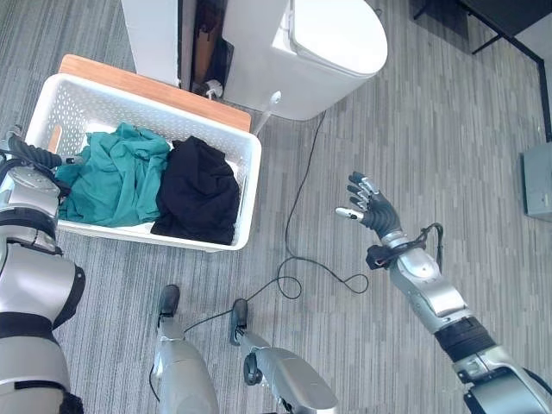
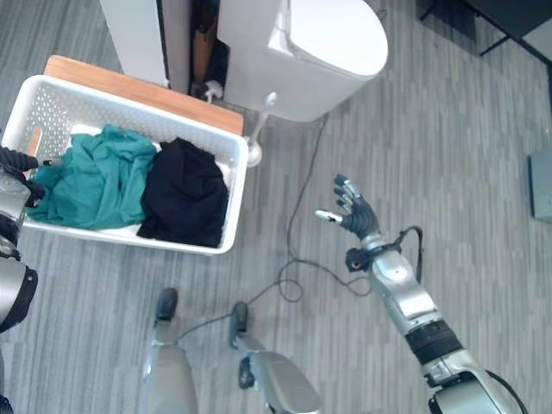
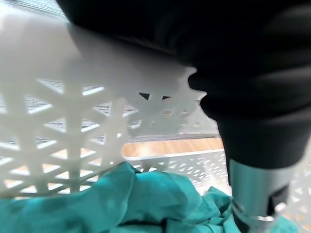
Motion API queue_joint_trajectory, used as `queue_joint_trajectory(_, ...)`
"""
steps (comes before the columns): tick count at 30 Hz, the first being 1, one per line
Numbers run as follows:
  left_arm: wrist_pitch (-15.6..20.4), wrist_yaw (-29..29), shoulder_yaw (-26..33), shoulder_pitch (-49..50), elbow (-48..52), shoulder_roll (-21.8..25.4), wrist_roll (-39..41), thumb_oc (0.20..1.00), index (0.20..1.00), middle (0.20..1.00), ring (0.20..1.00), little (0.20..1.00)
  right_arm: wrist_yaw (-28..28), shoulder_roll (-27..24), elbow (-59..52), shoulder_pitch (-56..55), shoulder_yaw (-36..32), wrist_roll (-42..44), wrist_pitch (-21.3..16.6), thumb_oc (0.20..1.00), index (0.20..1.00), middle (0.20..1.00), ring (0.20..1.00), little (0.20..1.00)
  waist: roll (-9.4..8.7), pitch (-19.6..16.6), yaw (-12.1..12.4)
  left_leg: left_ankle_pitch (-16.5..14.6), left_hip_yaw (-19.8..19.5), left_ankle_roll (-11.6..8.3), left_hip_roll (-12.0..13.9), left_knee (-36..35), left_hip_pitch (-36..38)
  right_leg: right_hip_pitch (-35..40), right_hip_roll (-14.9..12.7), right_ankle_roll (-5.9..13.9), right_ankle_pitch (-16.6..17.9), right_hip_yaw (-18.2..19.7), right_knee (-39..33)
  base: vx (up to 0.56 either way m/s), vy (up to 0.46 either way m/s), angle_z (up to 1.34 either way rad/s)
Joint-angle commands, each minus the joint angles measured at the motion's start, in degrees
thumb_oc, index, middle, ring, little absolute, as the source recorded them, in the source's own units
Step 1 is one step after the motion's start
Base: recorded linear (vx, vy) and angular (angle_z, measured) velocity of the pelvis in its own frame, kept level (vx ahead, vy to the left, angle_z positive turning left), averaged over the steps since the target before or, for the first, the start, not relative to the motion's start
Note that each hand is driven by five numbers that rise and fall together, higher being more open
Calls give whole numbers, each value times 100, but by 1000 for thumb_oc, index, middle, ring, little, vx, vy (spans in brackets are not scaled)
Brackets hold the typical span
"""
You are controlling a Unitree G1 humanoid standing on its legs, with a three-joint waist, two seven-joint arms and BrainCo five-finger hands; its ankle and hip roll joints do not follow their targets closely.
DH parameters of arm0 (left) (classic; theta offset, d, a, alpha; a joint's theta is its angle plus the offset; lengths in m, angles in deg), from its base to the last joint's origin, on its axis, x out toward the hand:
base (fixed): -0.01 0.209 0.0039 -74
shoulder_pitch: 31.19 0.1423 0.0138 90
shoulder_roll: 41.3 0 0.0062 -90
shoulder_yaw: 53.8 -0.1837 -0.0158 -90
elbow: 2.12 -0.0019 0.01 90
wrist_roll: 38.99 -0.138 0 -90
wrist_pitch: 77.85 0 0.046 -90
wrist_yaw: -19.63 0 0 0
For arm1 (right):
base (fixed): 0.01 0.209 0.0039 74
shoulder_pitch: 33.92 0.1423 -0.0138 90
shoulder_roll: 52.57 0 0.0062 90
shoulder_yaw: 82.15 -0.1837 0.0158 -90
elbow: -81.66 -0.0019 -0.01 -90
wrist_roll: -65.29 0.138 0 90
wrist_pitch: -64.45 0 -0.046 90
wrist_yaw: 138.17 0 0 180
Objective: Grab the laundry basket,head to the washer,open it,put in the laundry and shut it.
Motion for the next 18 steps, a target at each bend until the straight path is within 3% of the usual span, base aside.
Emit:
queue_joint_trajectory(1, 211, -197, -81, -15, -76, -189, -56, 426, 426, 426, 426, 426, 79, -397, -390, 124, -381, 139, -175, 1000, 1000, 1000, 1000, 1000, -26, 110, -44, -434, 9, 63, 573, 445, 44, -81, -822, 575, 315, 18, 270, -10, 3, -8)
queue_joint_trajectory(2, 212, -194, -87, -16, -79, -204, -83, 256, 256, 256, 256, 256, 69, -400, -421, 133, -378, 142, -185, 1000, 1000, 1000, 1000, 1000, -27, 115, -52, -443, 12, 64, 571, 456, 45, -86, -820, 574, 320, 30, 269, 0, 0, 0)
queue_joint_trajectory(3, 213, -184, -100, -23, -75, -217, -102, 200, 200, 200, 200, 200, 65, -406, -439, 144, -375, 143, -199, 1000, 1000, 1000, 1000, 1000, -20, 121, -55, -452, 20, 64, 569, 467, 44, -90, -821, 574, 325, 36, 271, 0, 0, 0)
queue_joint_trajectory(11, 98, -280, 103, 291, -222, -376, -103, 200, 200, 200, 200, 200, -56, -426, -569, 160, -242, 103, -83, 1000, 1000, 1000, 1000, 1000, 93, 64, -57, -492, 121, 85, 541, 416, 189, -64, -869, 572, 290, 60, 299, 7, 17, -6)
queue_joint_trajectory(18, 40, -356, -53, 224, -416, -586, -296, 200, 200, 200, 200, 200, -118, -111, -168, 796, 474, 60, 133, 1000, 1000, 1000, 1000, 1000, 243, 182, 38, -490, 156, 94, 490, 450, 194, -83, -923, 547, 289, 44, 343, -7, 9, -4)
